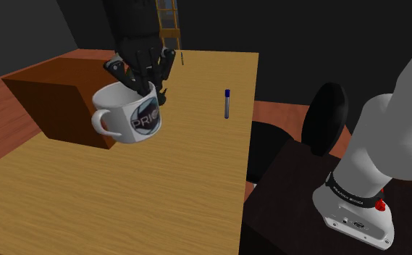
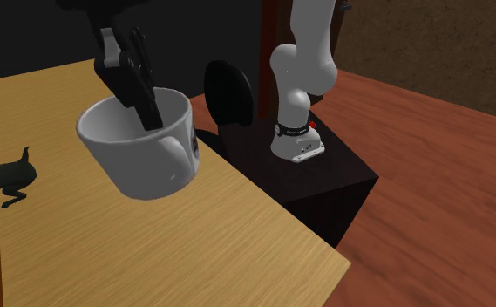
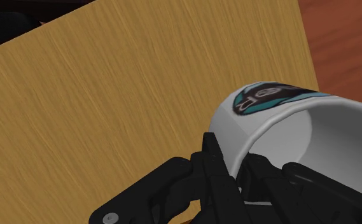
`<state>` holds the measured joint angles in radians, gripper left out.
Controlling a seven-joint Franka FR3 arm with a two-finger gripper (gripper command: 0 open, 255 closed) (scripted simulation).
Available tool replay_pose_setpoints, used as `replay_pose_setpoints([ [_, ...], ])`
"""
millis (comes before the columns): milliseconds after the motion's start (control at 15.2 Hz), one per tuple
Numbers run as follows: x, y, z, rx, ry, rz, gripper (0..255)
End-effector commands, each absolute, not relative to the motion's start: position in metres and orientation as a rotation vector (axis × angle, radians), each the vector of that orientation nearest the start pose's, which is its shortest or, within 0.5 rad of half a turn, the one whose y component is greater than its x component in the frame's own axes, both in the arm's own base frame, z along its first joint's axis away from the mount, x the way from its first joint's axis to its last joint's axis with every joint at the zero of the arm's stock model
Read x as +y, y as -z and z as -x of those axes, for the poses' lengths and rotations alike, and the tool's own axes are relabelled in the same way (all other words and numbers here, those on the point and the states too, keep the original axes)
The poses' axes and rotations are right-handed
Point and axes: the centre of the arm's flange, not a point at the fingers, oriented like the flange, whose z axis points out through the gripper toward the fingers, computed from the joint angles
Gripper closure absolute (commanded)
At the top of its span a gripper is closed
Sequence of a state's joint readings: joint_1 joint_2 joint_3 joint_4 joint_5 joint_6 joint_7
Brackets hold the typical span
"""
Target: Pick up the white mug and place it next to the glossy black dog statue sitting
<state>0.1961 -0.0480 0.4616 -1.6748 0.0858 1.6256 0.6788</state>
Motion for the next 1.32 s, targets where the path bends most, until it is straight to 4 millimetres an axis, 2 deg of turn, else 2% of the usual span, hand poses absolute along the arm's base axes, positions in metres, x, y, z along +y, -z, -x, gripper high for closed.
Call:
replay_pose_setpoints([
  [0, 0.326, -0.605, -0.436, 0.04, -0.069, 3.094, 255],
  [1254, 0.117, -0.605, -0.576, 0.04, -0.069, 3.094, 255],
])
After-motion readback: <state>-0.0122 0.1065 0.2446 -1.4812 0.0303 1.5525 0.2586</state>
